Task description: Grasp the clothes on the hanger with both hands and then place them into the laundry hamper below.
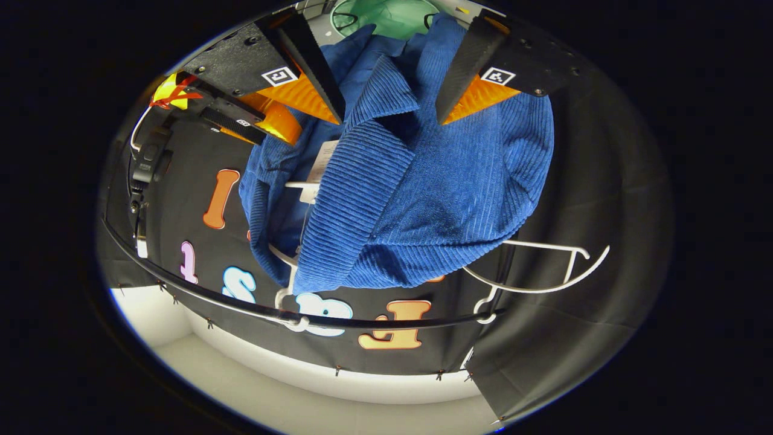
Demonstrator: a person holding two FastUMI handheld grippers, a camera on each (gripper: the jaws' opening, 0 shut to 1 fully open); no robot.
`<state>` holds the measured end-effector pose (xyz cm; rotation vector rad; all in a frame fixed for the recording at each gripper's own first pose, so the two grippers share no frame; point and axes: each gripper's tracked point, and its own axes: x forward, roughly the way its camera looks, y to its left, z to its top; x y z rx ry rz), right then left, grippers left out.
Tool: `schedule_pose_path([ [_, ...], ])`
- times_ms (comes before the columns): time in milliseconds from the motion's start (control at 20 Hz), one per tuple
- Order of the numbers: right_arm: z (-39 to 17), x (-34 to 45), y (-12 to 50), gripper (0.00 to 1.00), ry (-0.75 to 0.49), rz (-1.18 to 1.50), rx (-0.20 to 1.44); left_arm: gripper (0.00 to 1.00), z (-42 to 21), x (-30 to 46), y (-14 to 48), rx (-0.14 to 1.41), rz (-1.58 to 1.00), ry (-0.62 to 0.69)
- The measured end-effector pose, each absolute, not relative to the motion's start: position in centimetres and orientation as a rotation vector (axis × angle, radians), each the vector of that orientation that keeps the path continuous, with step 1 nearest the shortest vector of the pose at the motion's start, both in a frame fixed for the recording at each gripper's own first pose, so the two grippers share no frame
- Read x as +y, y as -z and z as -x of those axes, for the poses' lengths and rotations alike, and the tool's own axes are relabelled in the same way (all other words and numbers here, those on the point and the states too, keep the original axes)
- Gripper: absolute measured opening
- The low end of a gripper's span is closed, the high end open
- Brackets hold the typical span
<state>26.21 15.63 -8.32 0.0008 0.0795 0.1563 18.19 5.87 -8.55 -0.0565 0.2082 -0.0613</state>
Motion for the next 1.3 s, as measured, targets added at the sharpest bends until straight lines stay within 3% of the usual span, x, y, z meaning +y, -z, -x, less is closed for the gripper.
schedule_pose_path([
  [100, -26.3, 16.0, 8.2, 0.92, -0.189, -0.021, 0.080, 0.99, -18.2, 6.0, 8.7, 0.212, 0.046, 0.054],
  [200, -26.2, 16.2, 8.2, 0.61, -0.214, -0.024, 0.080, 0.94, -18.6, 6.0, 8.8, 0.206, 0.042, 0.047],
  [400, -25.8, 15.4, 8.0, 0.31, -0.221, -0.031, 0.084, 0.92, -19.0, 5.6, 9.4, 0.217, 0.026, 0.054],
  [450, -25.7, 15.2, 7.9, 0.29, -0.221, -0.034, 0.084, 0.88, -19.1, 5.5, 9.7, 0.222, 0.026, 0.057],
  [500, -25.6, 15.1, 7.9, 0.20, -0.221, -0.033, 0.085, 0.84, -19.2, 5.4, 9.8, 0.224, 0.028, 0.059],
  [700, -24.9, 15.0, 7.8, 0.20, -0.218, 0.010, 0.087, 0.72, -19.0, 5.2, 9.9, 0.226, 0.031, 0.056],
  [800, -24.7, 15.2, 7.8, 0.20, -0.221, 0.033, 0.090, 0.72, -18.8, 5.0, 9.9, 0.231, 0.033, 0.058],
  [850, -24.6, 15.2, 7.8, 0.20, -0.221, 0.044, 0.090, 0.77, -18.9, 4.9, 9.9, 0.230, 0.029, 0.058],
  [900, -24.7, 14.8, 7.6, 0.20, -0.201, 0.054, 0.081, 0.71, -18.9, 4.9, 9.8, 0.229, 0.024, 0.056],
  [1000, -24.3, 14.8, 7.6, 0.01, -0.198, 0.052, 0.086, 0.67, -18.8, 4.9, 9.7, 0.225, 0.022, 0.051],
  [1050, -24.2, 14.8, 7.6, 0.08, -0.197, 0.049, 0.087, 0.62, -18.6, 4.7, 9.8, 0.225, 0.021, 0.051],
  [1100, -24.1, 14.7, 7.5, 0.08, -0.194, 0.049, 0.086, 0.61, -18.7, 4.7, 9.7, 0.226, 0.015, 0.045],
  [1200, -23.7, 14.4, 7.2, 0.08, -0.190, 0.046, 0.083, 0.51, -18.1, 3.0, 9.9, 0.242, 0.012, 0.141],
  [1300, -23.4, 14.2, 7.0, 0.08, -0.196, 0.027, 0.084, 0.01, -17.1, 3.1, 8.7, 0.204, 0.002, 0.118],
])
